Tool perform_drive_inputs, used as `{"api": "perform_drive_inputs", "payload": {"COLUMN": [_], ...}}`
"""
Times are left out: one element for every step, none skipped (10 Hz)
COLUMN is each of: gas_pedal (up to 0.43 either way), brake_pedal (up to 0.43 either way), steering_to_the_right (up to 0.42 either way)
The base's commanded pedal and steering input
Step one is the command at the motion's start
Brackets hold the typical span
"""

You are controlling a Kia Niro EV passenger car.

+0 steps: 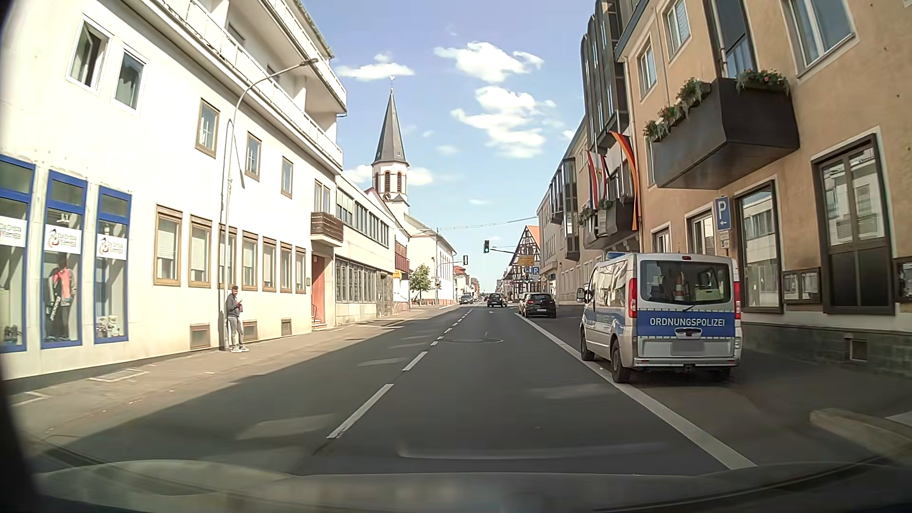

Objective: Follow the waypoints while adhering to traffic rules and regulations

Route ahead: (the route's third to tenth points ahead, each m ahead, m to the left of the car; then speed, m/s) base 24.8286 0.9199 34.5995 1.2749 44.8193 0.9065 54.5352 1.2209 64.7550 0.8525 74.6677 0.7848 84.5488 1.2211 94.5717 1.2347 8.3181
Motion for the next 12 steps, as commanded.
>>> {"api": "perform_drive_inputs", "payload": {"gas_pedal": [0.11, 0.118, 0.118, 0.118, 0.118, 0.118, 0.118, 0.118, 0.118, 0.118, 0.118, 0.118], "brake_pedal": [0.03, 0.03, 0.03, 0.03, 0.03, 0.03, 0.03, 0.03, 0.03, 0.03, 0.03, 0.03], "steering_to_the_right": [0.005, 0.005, 0.005, 0.005, 0.005, 0.005, 0.005, 0.005, 0.005, 0.005, 0.005, 0.005]}}
